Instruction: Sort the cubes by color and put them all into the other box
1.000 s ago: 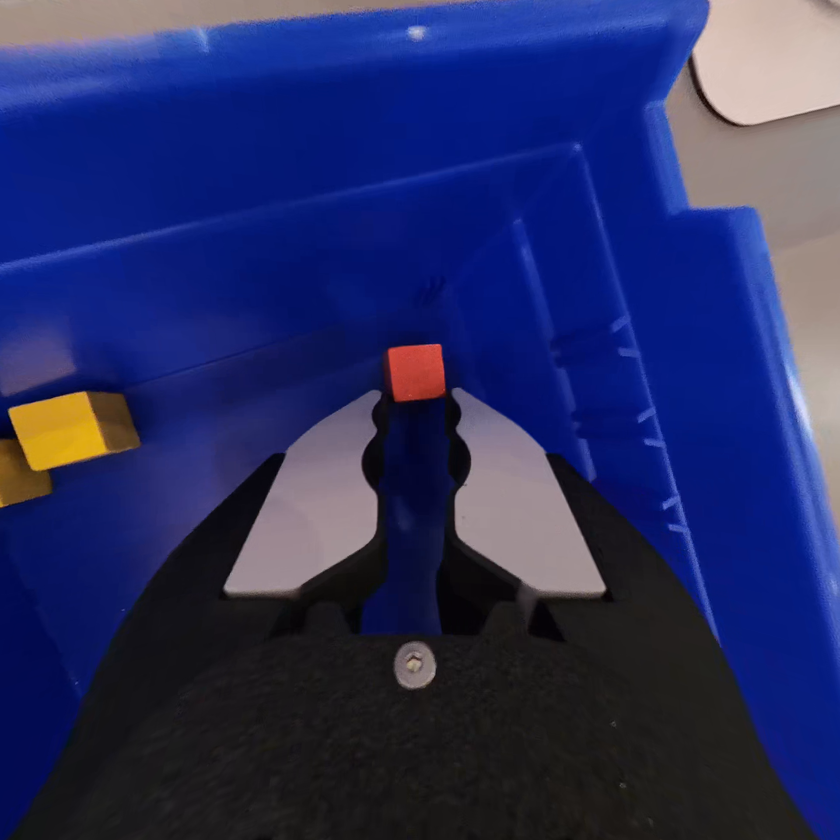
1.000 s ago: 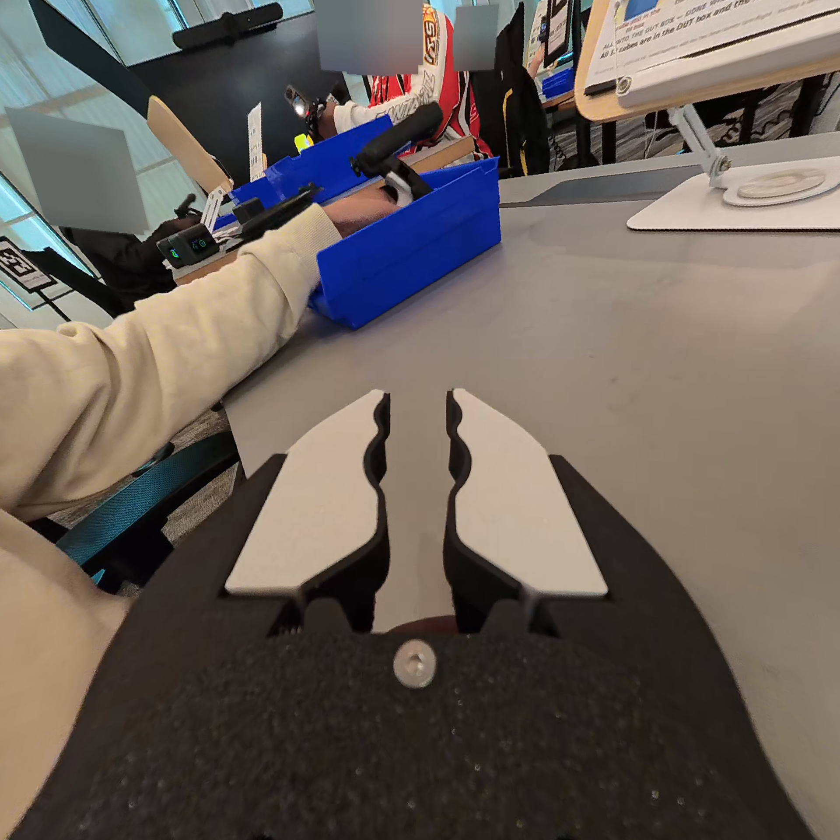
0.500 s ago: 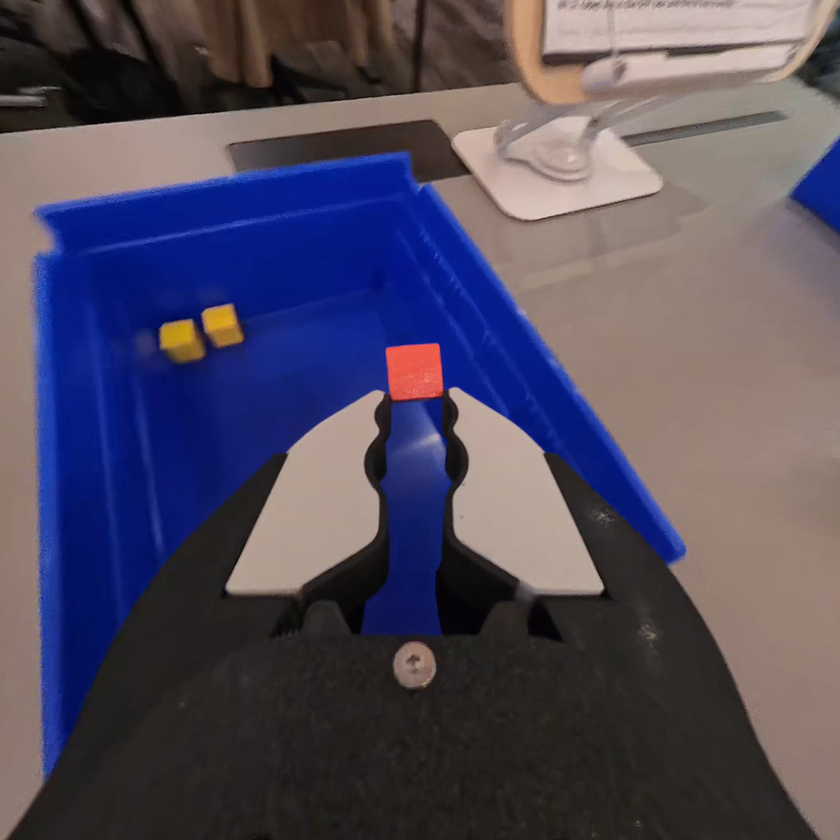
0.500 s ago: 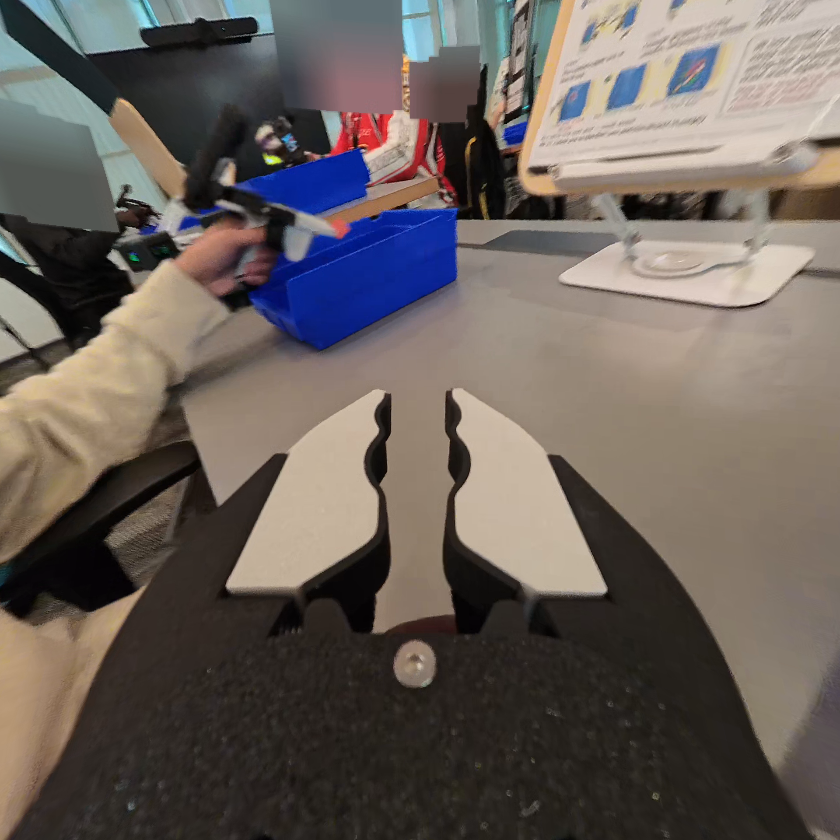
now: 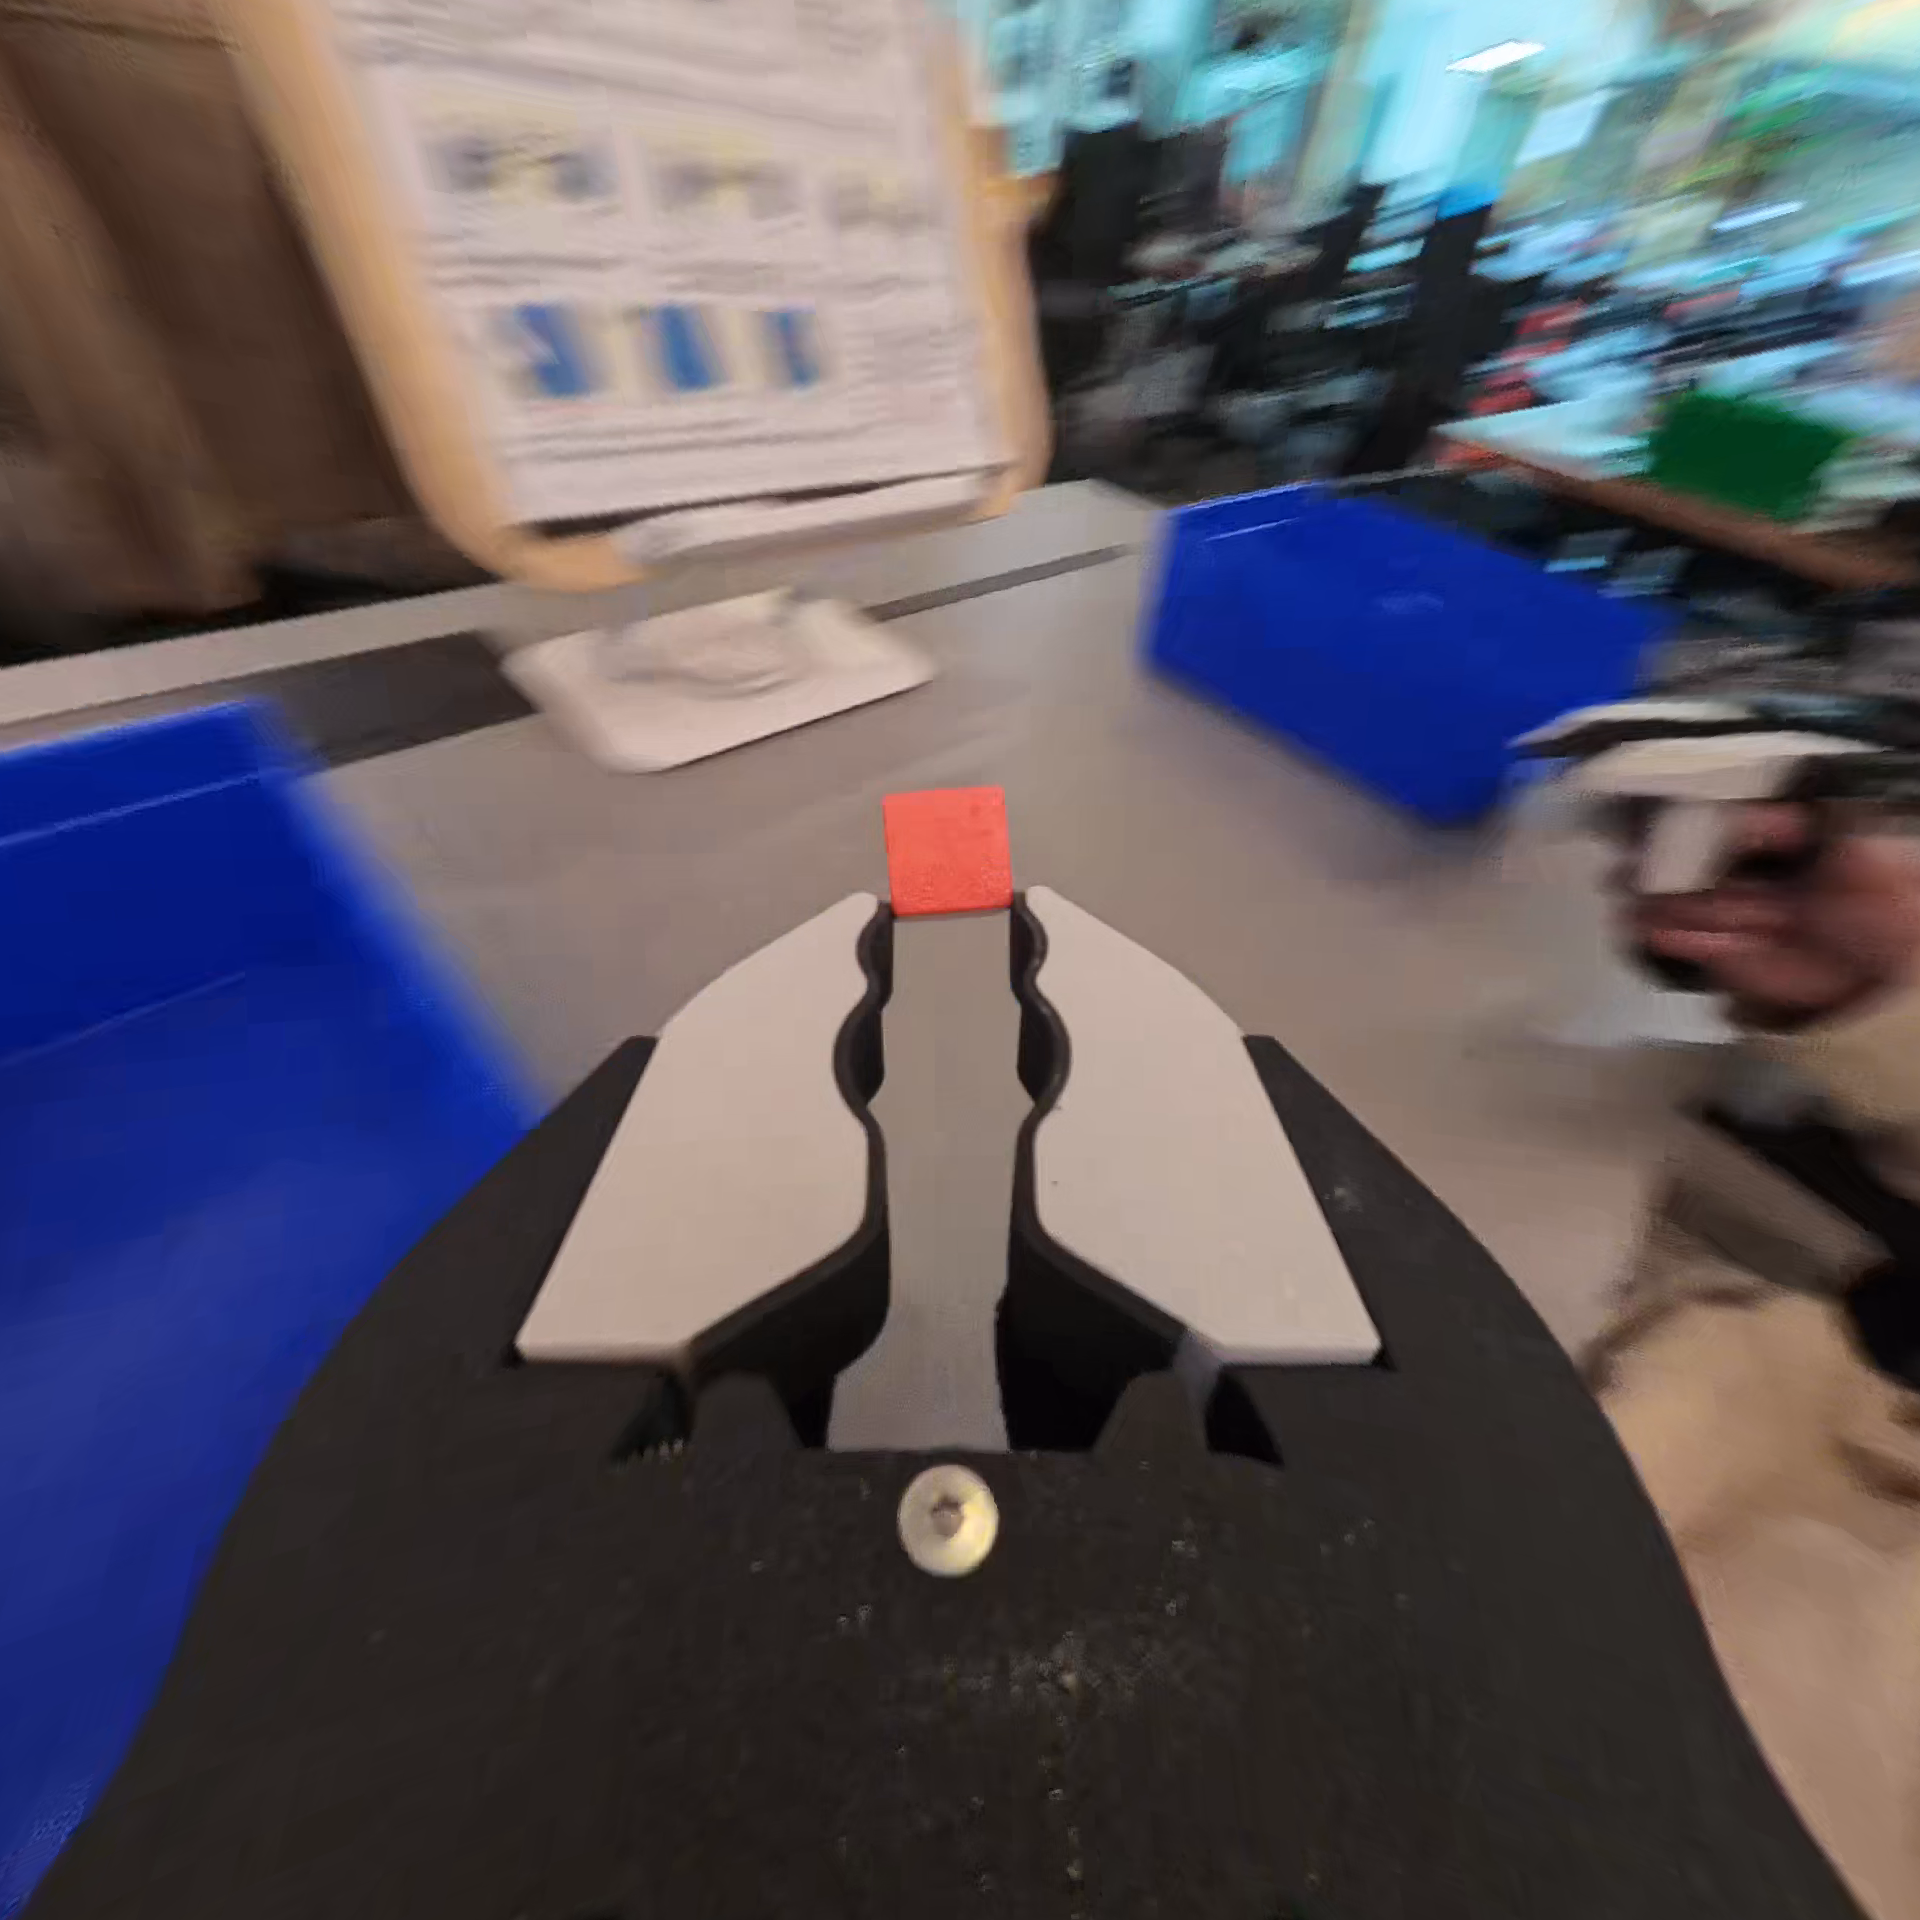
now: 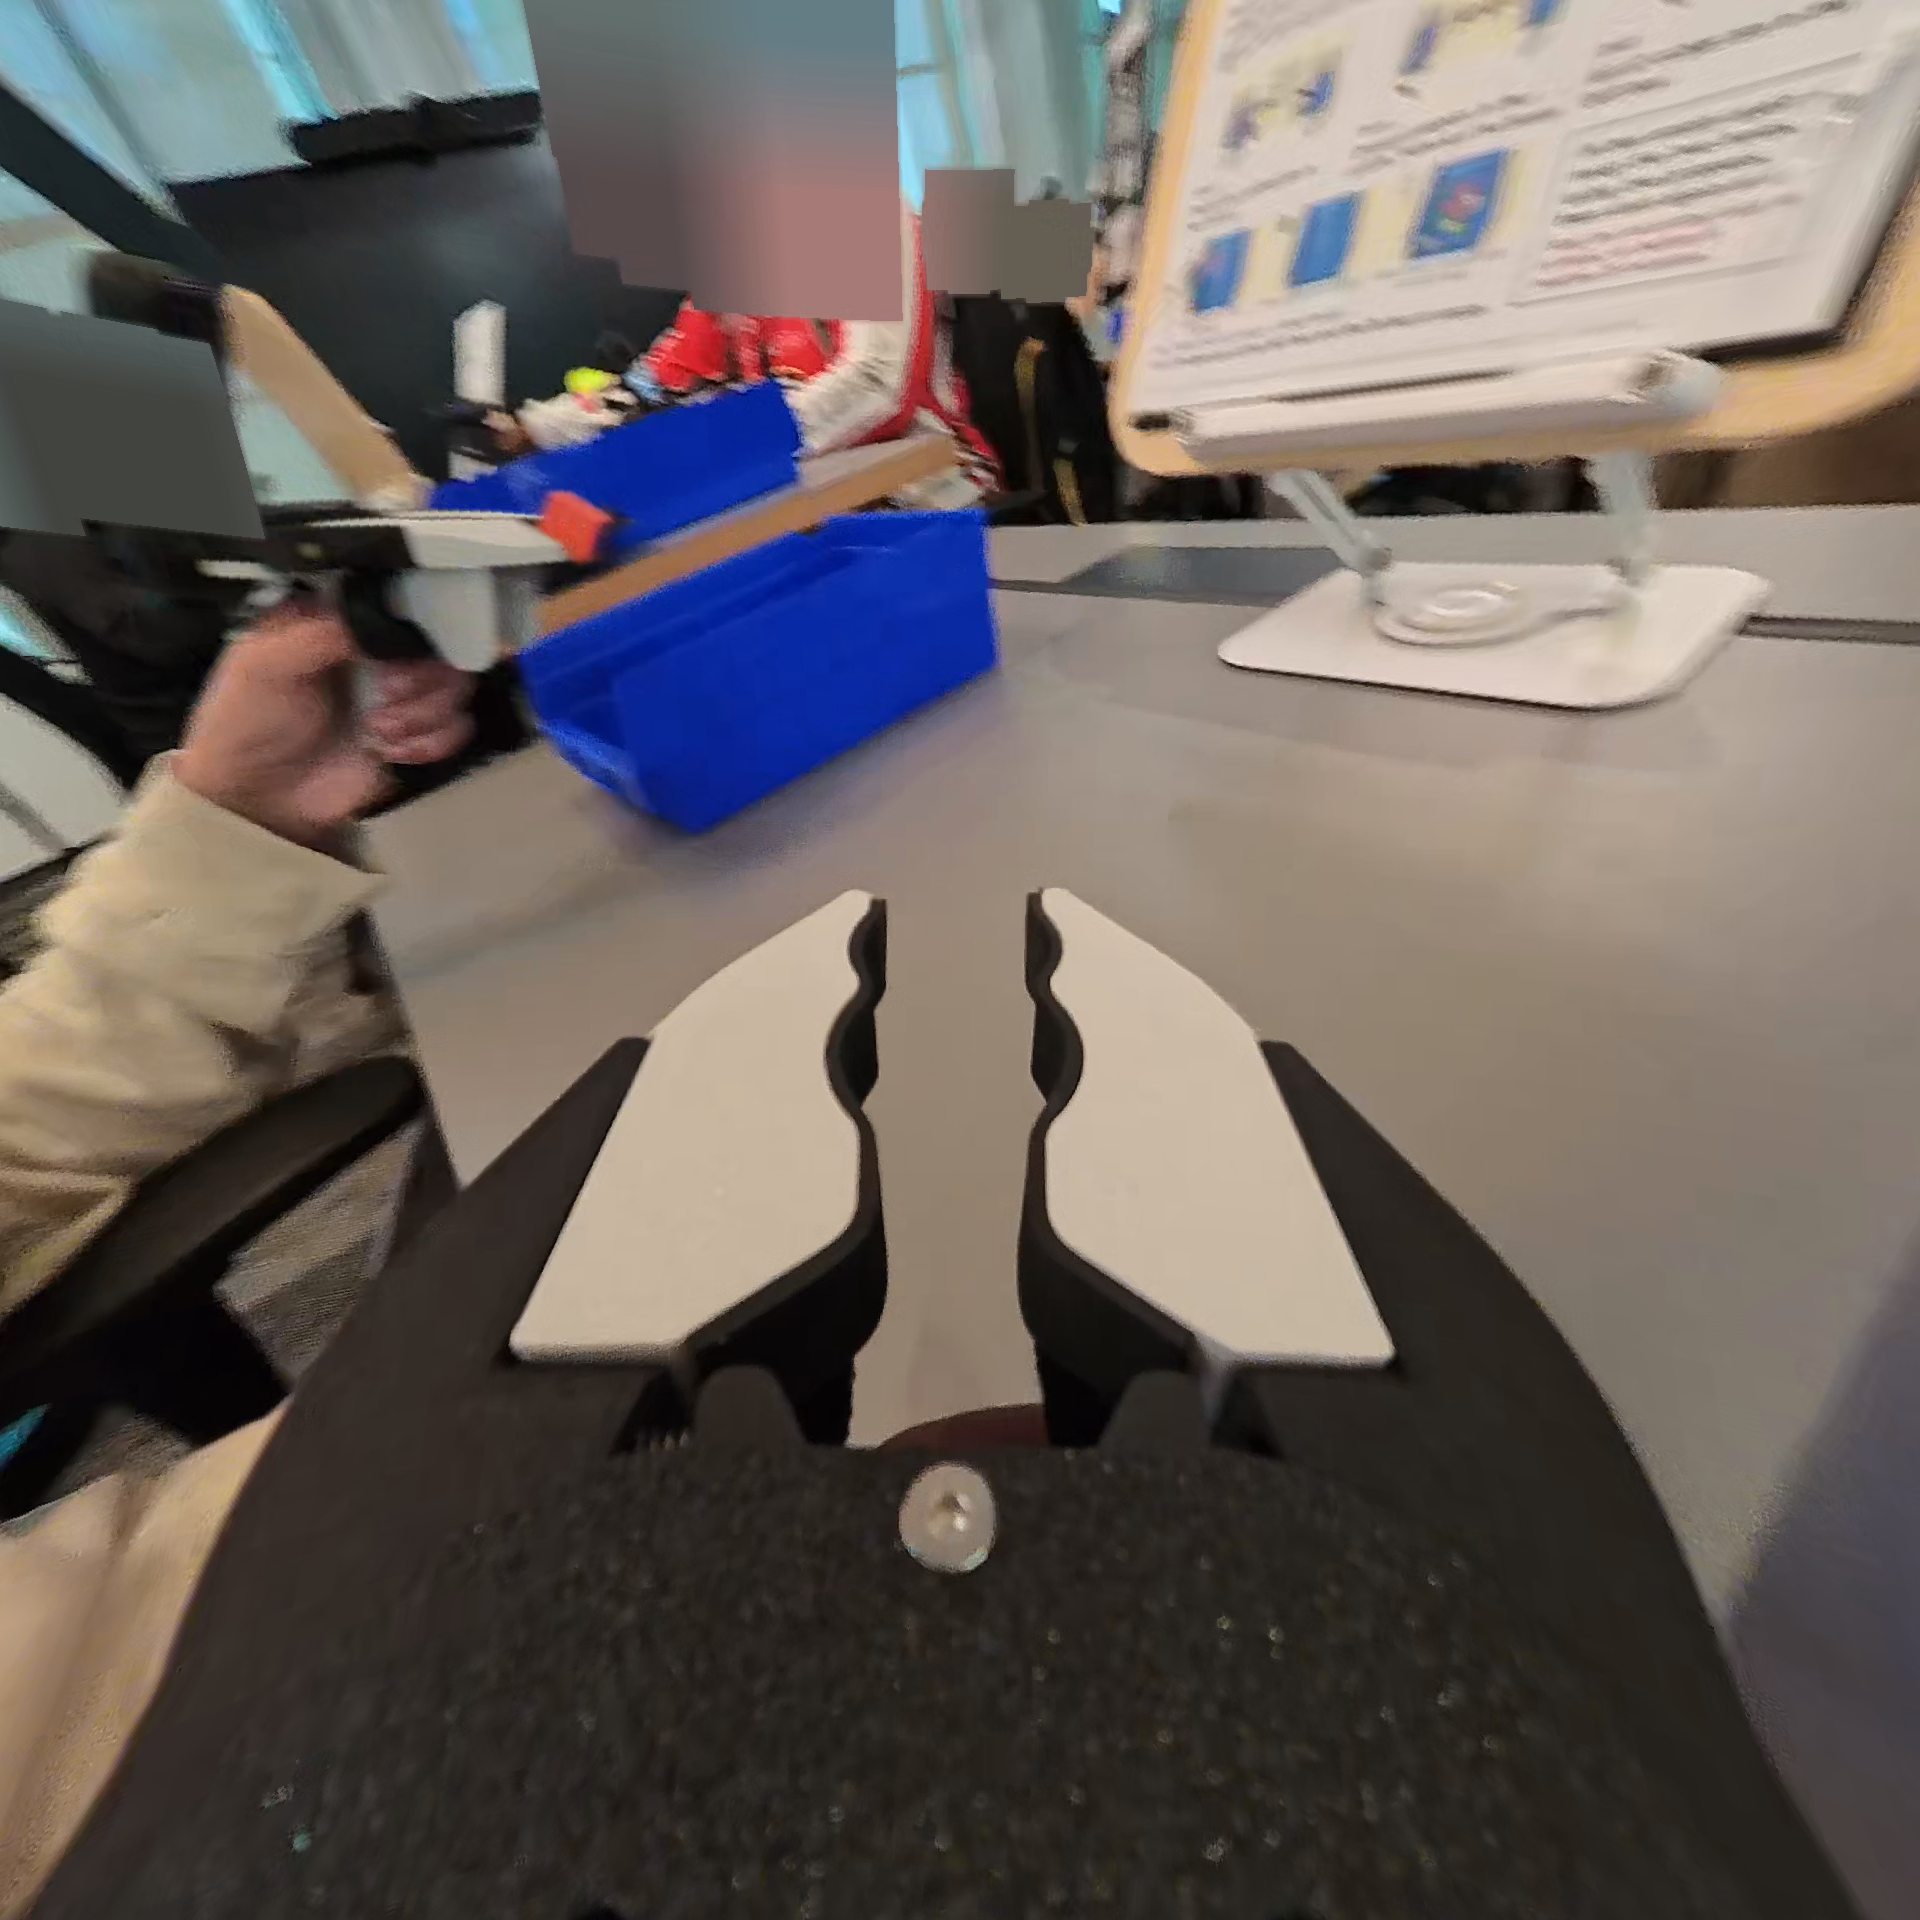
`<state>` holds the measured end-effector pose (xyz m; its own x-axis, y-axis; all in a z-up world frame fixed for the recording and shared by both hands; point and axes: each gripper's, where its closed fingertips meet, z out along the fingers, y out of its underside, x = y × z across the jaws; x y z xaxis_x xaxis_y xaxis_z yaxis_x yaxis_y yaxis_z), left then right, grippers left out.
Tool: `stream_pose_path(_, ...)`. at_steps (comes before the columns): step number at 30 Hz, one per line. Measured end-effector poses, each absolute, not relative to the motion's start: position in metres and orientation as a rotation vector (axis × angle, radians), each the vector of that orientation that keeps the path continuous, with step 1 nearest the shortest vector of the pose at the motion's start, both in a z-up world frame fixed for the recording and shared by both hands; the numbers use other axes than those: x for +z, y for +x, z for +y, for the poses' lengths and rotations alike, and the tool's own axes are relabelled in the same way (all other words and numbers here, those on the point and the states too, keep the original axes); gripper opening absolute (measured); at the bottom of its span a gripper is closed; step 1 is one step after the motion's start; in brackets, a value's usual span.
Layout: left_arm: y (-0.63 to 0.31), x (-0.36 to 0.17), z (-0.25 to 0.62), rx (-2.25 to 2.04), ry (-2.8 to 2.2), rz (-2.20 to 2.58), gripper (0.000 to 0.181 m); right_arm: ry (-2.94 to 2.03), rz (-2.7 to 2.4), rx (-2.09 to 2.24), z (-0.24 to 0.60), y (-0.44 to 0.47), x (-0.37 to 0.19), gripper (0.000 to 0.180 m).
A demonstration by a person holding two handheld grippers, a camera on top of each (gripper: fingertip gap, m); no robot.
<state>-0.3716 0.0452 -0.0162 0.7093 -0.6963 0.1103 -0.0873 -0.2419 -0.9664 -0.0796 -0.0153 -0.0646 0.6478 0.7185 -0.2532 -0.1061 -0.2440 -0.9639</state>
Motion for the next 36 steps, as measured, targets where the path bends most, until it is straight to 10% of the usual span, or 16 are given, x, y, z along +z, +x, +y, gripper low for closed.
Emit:
stream_pose_path(14,-0.175,-0.01,-0.034,-1.601,-1.409,1.115,0.02,-1.38,-0.709,1.448,-0.018,-0.163,-0.019,0.036)
stream_pose_path(25,-0.158,-0.04,-0.033,-1.541,-1.515,1.145,0.021,-1.401,-0.762,1.452,-0.025,-0.167,-0.03,0.022)
stream_pose_path(29,-0.175,-0.045,-0.025,-1.287,-1.64,1.021,0.069,-1.387,-0.738,1.439,-0.026,-0.158,-0.028,0.022)
stream_pose_path(36,-0.263,-0.093,0.0,-0.724,-1.922,0.484,0.072,-1.461,-0.673,1.114,-0.024,-0.128,-0.043,0.022)
